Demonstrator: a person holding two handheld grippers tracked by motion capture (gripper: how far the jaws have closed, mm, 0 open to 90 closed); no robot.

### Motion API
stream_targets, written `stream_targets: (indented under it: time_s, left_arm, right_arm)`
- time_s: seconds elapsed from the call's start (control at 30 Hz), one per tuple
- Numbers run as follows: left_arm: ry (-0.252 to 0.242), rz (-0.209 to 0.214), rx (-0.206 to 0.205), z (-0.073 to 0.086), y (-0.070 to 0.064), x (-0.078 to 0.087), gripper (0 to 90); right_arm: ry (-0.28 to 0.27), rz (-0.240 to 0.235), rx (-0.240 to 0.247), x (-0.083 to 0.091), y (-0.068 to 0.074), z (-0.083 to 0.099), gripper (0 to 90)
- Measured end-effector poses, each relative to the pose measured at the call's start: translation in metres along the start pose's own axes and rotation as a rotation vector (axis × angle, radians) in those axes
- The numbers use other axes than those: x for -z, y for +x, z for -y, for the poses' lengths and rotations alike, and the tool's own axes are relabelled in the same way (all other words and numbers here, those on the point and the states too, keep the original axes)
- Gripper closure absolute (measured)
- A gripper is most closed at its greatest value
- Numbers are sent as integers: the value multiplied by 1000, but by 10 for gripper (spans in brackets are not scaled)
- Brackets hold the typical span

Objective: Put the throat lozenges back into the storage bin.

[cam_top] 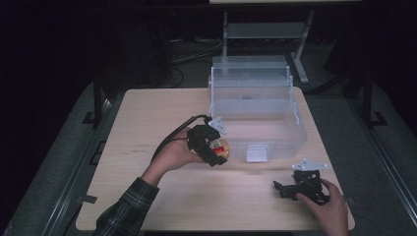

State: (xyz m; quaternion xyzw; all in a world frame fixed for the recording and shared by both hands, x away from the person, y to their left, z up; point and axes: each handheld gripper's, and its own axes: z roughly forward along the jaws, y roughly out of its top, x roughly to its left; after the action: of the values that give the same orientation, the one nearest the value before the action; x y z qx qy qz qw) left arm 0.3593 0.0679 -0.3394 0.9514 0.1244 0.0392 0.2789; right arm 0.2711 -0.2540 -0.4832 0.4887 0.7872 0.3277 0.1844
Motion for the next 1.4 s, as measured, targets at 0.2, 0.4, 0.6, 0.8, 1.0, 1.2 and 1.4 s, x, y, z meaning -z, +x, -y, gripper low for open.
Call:
stream_targets:
  time_s: [0.2,0.4,0.6,0.8,1.0,1.2,1.4]
  left_arm:
    - [-13,-10,13,-4,9,0,197]
    - [-13,-23,22,-10,16,-1,198]
    - [-13,-38,24,-16,24,-1,198]
    - [-10,-50,33,-20,32,-3,198]
    - [-15,-64,44,-22,39,-5,197]
    - [-6,-81,49,-26,48,-7,197]
    - [-1,-98,61,-28,55,-10,197]
  right_arm:
    - [0,0,0,0,0,0,0]
    - [0,1,1,0,0,0,0]
    - [0,1,0,0,0,0,0]
    - [0,1,0,0,0,0,0]
    - [0,1,0,0,0,0,0]
    - [0,1,0,0,0,0,0]
    - [-1,1,0,0,0,0,0]
